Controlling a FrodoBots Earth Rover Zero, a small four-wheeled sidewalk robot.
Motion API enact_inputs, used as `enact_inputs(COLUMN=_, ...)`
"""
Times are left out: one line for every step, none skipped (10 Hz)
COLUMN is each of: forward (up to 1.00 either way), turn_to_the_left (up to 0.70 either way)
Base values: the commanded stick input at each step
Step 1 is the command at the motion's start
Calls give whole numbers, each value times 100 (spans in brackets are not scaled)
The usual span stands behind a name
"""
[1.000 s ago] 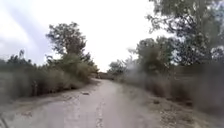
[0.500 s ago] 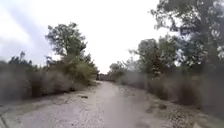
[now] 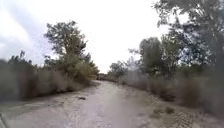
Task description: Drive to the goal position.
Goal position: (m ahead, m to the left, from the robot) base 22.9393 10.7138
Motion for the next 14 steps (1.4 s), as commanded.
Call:
enact_inputs(forward=45, turn_to_the_left=0)
enact_inputs(forward=45, turn_to_the_left=0)
enact_inputs(forward=45, turn_to_the_left=0)
enact_inputs(forward=45, turn_to_the_left=0)
enact_inputs(forward=45, turn_to_the_left=0)
enact_inputs(forward=45, turn_to_the_left=0)
enact_inputs(forward=45, turn_to_the_left=0)
enact_inputs(forward=45, turn_to_the_left=0)
enact_inputs(forward=45, turn_to_the_left=0)
enact_inputs(forward=45, turn_to_the_left=0)
enact_inputs(forward=45, turn_to_the_left=0)
enact_inputs(forward=45, turn_to_the_left=4)
enact_inputs(forward=45, turn_to_the_left=16)
enact_inputs(forward=45, turn_to_the_left=27)
